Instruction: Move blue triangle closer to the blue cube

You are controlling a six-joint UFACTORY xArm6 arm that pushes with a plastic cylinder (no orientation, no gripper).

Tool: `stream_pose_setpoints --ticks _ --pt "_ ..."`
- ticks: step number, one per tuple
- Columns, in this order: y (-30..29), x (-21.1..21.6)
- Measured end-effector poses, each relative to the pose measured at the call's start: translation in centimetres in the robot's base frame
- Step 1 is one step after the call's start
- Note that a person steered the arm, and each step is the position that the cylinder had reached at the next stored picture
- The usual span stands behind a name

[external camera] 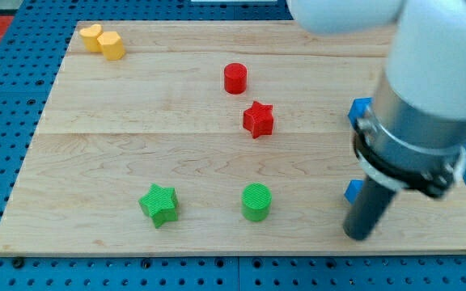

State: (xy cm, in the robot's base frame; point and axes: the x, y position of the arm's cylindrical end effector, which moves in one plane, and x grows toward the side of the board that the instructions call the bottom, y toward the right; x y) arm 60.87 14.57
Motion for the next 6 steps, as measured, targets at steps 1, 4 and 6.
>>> stream_pose_setpoints --ticks 1,4,6 --pt "2.4 -3.9" --pt "5.9 -9.9" --pt "1.2 -11.6"
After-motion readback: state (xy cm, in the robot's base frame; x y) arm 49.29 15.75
